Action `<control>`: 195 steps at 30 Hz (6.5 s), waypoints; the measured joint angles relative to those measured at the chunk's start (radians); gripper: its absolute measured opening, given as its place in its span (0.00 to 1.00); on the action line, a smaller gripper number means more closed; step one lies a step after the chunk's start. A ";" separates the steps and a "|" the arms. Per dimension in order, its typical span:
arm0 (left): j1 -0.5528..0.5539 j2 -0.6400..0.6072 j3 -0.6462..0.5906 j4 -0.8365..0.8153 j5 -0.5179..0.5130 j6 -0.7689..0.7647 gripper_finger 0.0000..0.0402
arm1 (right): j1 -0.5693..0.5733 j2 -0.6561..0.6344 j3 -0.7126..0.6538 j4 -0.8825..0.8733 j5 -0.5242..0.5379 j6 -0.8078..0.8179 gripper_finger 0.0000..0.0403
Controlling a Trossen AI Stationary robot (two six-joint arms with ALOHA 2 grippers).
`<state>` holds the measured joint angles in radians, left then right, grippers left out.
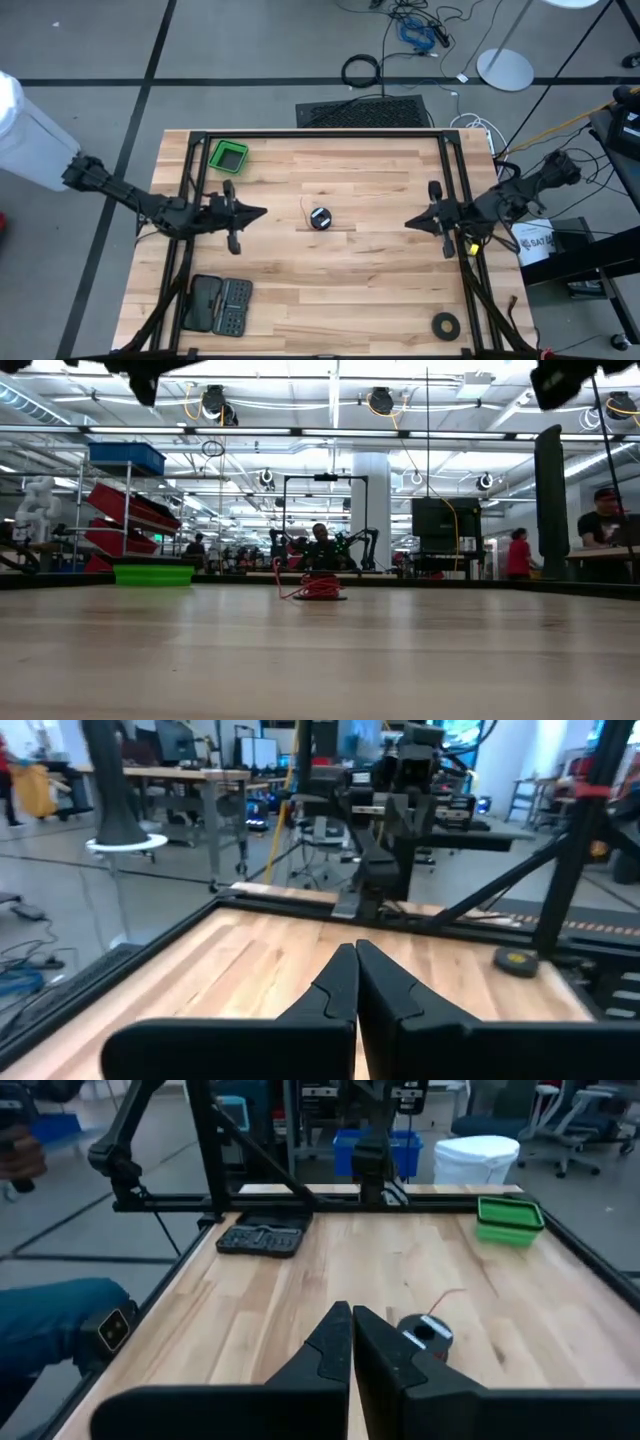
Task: Coil cords
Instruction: Return to Home Position
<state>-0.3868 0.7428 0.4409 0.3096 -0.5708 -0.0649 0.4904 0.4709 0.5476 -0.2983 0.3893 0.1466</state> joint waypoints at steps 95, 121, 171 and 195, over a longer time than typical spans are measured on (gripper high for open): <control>0.305 -0.742 -0.407 -0.343 0.406 0.069 0.00 | -0.367 -0.273 -0.532 0.434 -0.233 -0.054 0.00; 0.306 -0.730 -0.433 -0.273 0.410 0.070 0.00 | -0.366 -0.270 -0.532 0.444 -0.233 -0.064 0.00; 0.306 -0.730 -0.433 -0.269 0.410 0.125 0.00 | -0.425 -0.469 -0.530 0.320 -0.328 -0.213 0.00; 0.306 -0.730 -0.433 -0.267 0.409 0.125 0.00 | -0.515 -0.468 -0.531 0.308 -0.392 -0.202 0.00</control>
<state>-0.0811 0.0128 0.0074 0.0429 -0.1615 0.0597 -0.0250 0.0025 0.0170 0.0095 -0.0023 -0.0551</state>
